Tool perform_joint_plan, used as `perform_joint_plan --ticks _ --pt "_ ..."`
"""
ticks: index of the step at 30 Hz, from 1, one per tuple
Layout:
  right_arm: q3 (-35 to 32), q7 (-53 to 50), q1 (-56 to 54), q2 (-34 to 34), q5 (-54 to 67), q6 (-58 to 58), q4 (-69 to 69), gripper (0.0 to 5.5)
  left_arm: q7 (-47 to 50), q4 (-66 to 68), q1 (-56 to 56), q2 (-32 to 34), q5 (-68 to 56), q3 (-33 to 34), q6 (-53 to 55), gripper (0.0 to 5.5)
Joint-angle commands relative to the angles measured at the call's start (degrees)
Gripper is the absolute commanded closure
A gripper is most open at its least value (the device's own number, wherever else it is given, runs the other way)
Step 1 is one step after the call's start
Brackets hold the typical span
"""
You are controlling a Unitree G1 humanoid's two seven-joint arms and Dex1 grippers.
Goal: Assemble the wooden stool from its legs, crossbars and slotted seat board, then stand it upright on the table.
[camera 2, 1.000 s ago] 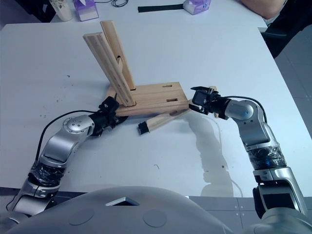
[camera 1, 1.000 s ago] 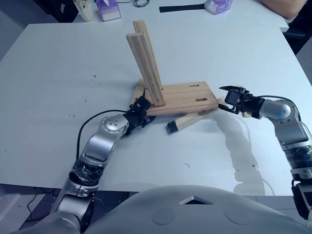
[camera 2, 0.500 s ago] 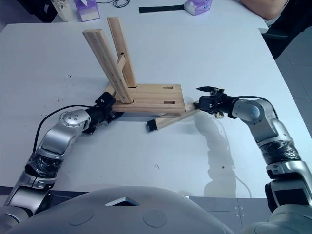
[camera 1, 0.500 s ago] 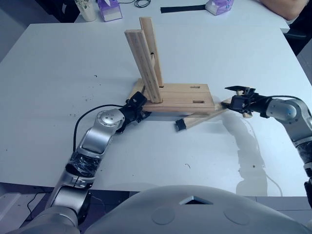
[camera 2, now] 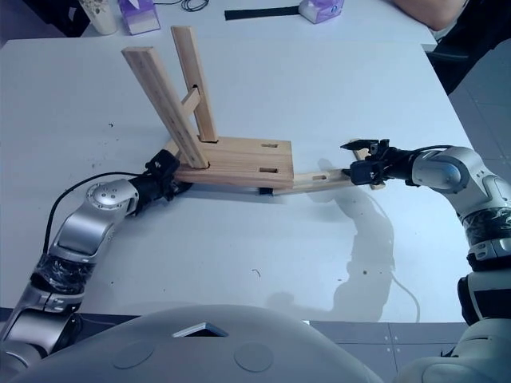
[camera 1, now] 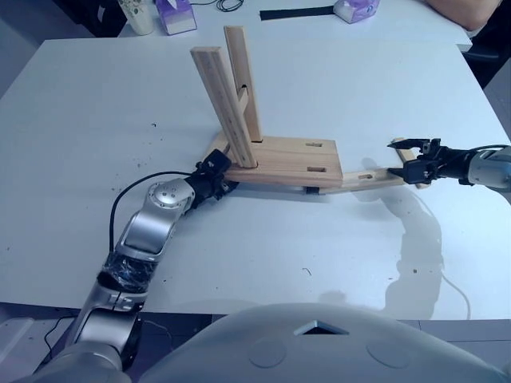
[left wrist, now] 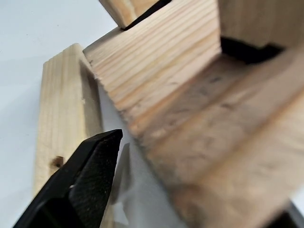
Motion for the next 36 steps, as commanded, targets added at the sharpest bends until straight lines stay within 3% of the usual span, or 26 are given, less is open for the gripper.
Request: perform_joint_plan --ticks 1,10,22,36 --pt "-2.45 2.55 -0.5 1.94 6.17 3.3 -4.05 2.43 -4.94 -9.3 10.57 6.63 -0.79 -3.09 2.54 2.48" --pt "-2.76 0.74 3.47 1.35 2.67 3.51 -7.27 2.43 -7.32 -8.9 14.64 13.18 -1.23 1.79 -0.22 2.48" --pt "1.33 -2.36 8.51 9.06 -1.16 7.2 -10.04 2.43 -6.65 -11.3 9.54 9.22 -2.61 -2.33 3.33 2.48" --pt "3.31 -4.38 15.08 4.33 -4.78 1.47 -14.47 2.43 -1.65 -4.53 5.19 4.88 -2.16 -0.78 4.34 2.48"
